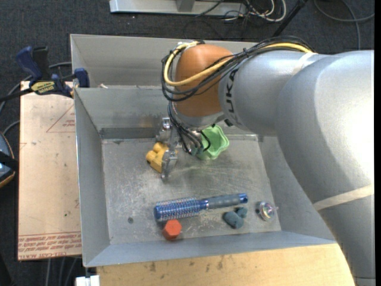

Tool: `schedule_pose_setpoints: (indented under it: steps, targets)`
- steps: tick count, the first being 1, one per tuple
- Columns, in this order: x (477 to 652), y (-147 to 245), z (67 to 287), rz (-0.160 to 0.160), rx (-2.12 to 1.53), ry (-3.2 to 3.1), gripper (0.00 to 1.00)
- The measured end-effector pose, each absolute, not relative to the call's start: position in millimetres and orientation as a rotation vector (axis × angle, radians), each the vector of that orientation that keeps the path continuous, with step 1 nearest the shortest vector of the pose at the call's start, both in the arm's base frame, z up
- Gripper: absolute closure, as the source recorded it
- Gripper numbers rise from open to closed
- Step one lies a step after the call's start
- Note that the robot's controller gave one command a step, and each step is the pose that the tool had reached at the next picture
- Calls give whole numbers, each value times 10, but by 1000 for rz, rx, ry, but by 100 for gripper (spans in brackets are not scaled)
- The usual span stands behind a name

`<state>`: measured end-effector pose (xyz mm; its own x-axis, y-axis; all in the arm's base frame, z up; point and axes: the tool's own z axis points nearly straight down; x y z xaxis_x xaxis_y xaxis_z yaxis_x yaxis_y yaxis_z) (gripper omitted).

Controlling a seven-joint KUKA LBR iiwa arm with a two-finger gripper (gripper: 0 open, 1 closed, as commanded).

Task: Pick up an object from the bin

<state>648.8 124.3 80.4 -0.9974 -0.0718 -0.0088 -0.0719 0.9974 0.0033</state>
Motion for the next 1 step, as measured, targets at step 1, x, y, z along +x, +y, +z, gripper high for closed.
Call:
schedule_pose_setpoints:
  steps: [1]
  targets:
    - [6553,1482,2155,5,-195,3123,100]
